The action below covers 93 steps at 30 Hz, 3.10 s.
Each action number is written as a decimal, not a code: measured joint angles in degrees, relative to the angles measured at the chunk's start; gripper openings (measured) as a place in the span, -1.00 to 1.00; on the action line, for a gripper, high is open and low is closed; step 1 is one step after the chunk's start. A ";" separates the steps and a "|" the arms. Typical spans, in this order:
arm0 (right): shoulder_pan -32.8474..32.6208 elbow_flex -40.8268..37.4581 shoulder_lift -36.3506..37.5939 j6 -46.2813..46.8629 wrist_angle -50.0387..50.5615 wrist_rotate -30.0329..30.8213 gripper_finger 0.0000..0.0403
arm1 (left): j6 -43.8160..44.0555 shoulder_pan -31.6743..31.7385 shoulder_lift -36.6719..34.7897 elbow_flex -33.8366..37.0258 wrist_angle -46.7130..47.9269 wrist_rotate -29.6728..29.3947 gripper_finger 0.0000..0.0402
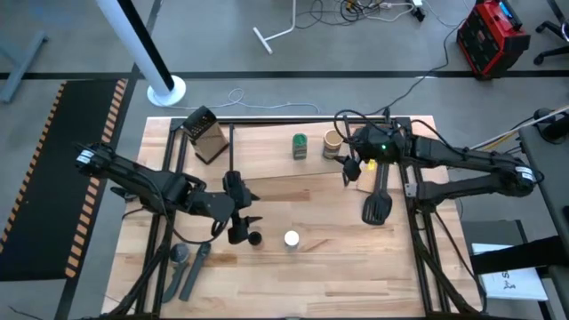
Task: Shelf spices
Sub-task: Remove the golden seasoning bottle from the shelf
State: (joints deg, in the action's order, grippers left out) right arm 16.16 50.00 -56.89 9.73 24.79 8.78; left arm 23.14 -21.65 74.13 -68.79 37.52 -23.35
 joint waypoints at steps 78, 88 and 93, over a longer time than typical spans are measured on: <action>-10.32 24.23 -11.35 -4.52 19.18 -10.57 0.19 | 1.64 -0.04 -0.27 -0.07 4.45 1.30 0.24; -39.33 17.53 -11.89 12.88 15.67 5.68 0.19 | 2.58 -0.07 -0.31 -0.07 4.46 1.83 0.23; -50.39 9.26 -12.56 21.15 4.21 17.37 0.19 | 2.89 -0.07 -0.31 -0.07 4.30 1.86 0.21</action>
State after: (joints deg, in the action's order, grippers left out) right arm -34.23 59.26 -69.45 30.88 29.00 26.14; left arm 26.02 -21.71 73.82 -68.86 41.82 -21.50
